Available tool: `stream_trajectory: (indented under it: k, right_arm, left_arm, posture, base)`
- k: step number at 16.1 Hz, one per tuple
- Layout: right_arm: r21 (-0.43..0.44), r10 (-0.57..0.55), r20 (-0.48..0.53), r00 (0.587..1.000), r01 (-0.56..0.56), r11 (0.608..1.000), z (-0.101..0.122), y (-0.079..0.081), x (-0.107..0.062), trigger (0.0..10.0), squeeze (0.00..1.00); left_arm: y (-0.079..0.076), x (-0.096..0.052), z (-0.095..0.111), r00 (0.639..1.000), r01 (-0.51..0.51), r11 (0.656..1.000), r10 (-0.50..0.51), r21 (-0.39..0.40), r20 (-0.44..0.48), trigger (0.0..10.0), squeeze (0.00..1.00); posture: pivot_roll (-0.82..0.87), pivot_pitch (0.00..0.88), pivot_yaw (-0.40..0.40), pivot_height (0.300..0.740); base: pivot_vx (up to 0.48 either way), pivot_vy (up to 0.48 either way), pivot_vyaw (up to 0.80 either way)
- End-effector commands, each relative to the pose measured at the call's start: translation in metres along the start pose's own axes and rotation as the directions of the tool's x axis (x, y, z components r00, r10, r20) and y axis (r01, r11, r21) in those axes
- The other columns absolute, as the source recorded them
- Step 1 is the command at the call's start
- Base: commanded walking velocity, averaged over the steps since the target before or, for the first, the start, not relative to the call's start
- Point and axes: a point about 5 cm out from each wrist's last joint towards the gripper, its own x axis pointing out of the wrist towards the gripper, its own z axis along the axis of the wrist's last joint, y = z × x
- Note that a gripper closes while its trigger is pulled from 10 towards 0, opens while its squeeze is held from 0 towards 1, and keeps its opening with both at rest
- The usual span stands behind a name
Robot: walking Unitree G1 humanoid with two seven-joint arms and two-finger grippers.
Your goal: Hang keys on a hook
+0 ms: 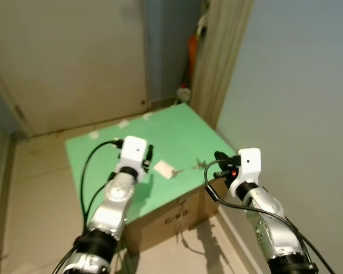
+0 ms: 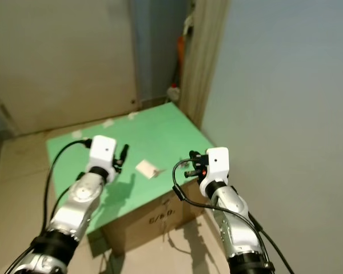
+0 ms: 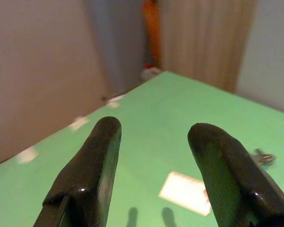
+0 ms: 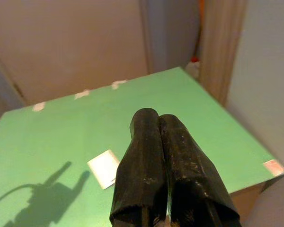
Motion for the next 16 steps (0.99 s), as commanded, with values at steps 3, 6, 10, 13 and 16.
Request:
stream_trajectory:
  k: [3, 6, 10, 13, 16]
  right_arm:
    - [-0.008, -0.024, 0.007, 1.000, 0.024, 1.000, 0.002, -0.006, -0.003, 10.0, 0.00]
    - [-0.013, -0.021, 0.005, 1.000, 0.021, 1.000, 0.002, -0.005, -0.003, 10.0, 0.00]
    - [-0.023, -0.013, -0.003, 1.000, 0.012, 1.000, 0.001, -0.005, -0.005, 10.0, 0.00]
    - [-0.021, 0.006, -0.023, 1.000, -0.007, 1.000, -0.002, -0.001, -0.013, 10.0, 0.00]
    - [-0.056, 0.041, -0.095, 0.995, -0.047, 0.997, -0.013, 0.000, -0.037, 10.0, 0.00]
  left_arm:
    - [-0.015, 0.009, 0.006, 0.996, 0.084, 0.996, -0.083, 0.042, -0.024, 10.0, 0.00]
    - [-0.018, 0.014, 0.010, 0.994, 0.105, 0.992, -0.103, 0.076, -0.032, 10.0, 0.00]
    - [-0.020, 0.018, 0.006, 0.991, 0.115, 0.991, -0.111, 0.063, -0.071, 10.0, 0.00]
    - [-0.041, 0.015, -0.011, 0.964, 0.221, 0.975, -0.213, 0.035, -0.158, 10.0, 0.00]
    - [-0.058, 0.002, -0.035, 0.950, 0.215, 0.977, -0.207, 0.011, -0.233, 10.0, 0.00]
  posture:
    - [-0.09, 0.000, 0.015, 0.740]
    - [-0.09, 0.000, 0.017, 0.740]
    - [-0.09, 0.000, 0.002, 0.740]
    - [-0.10, 0.020, -0.022, 0.740]
    - [-0.16, 0.139, -0.062, 0.740]
  base:
    - [0.480, 0.000, 0.00]
    - [0.480, 0.000, 0.00]
    - [0.000, 0.000, 0.00]
    - [0.000, 0.000, 0.00]
    - [0.000, 0.000, 0.00]
